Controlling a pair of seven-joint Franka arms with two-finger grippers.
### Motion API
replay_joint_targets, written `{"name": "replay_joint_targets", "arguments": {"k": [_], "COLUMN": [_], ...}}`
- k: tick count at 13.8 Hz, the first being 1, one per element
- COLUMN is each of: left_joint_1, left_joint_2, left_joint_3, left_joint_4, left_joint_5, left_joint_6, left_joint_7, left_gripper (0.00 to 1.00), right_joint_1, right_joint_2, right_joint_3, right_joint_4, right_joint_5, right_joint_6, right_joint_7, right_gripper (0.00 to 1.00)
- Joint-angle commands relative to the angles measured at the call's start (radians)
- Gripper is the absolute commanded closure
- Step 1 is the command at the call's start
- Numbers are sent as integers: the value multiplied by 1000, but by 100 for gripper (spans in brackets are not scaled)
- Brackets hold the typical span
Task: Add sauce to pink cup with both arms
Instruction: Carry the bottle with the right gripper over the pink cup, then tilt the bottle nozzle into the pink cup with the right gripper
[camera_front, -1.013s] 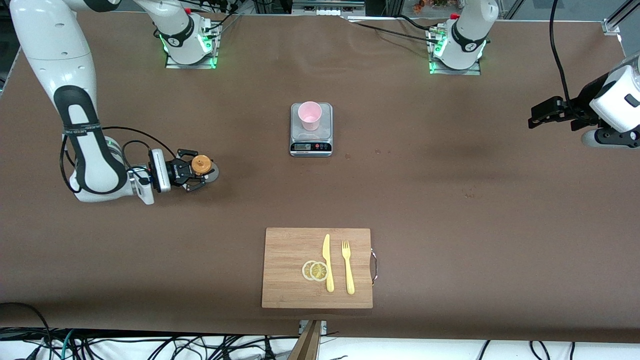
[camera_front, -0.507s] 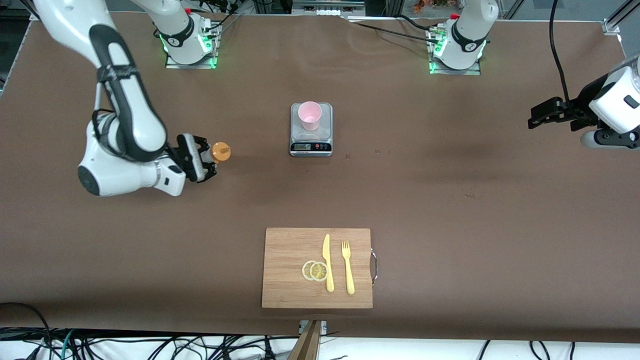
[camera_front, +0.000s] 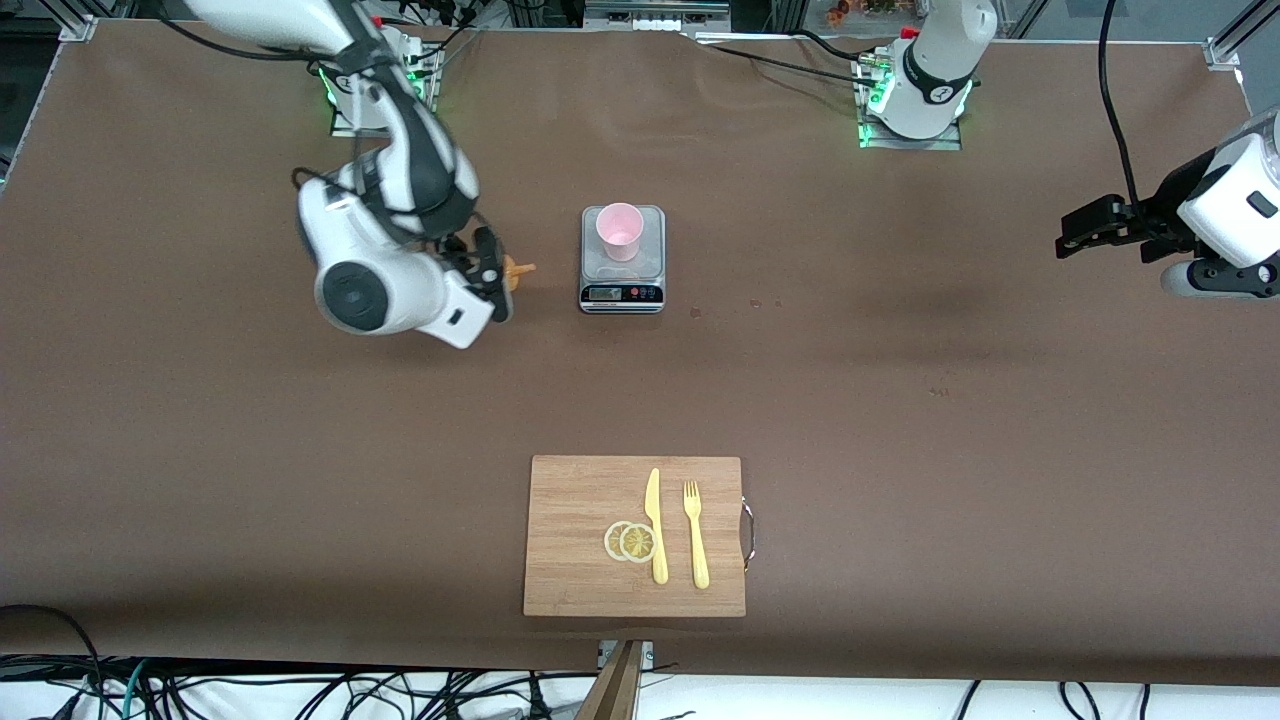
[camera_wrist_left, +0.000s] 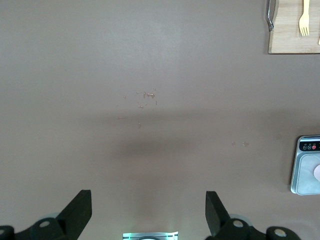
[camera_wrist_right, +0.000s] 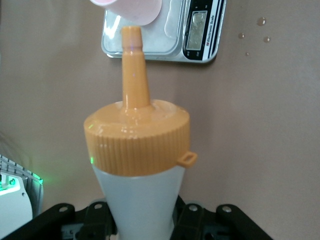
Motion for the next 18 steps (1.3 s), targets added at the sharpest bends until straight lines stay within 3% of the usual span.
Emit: {"name": "replay_joint_targets", "arguments": {"k": [1, 4, 9, 14, 18], "left_joint_1": [-4, -4, -3, -4, -3], "left_joint_2": [11, 12, 11, 11, 12], "left_joint_3": [1, 1, 0, 0, 0], "left_joint_4": [26, 26, 26, 26, 26], "left_joint_5": [21, 21, 19, 19, 19], "left_joint_6": [-14, -15, -14, -14, -14], "left_joint_7": [10, 10, 10, 10, 9], "left_gripper": [0, 0, 0, 0, 0], "right_joint_1": [63, 154, 224, 229, 243], "right_joint_2": [-19, -11, 1, 38, 67], "right_joint_3": [31, 34, 38, 93, 103], "right_joint_4": [10, 6, 2, 10, 44], "right_joint_5": [-88, -180, -261, -338, -368], "right_joint_6": [-9, -12, -52, -58, -69], "right_joint_7": [156, 292, 431, 518, 537], "right_gripper": [96, 96, 96, 96, 96]}}
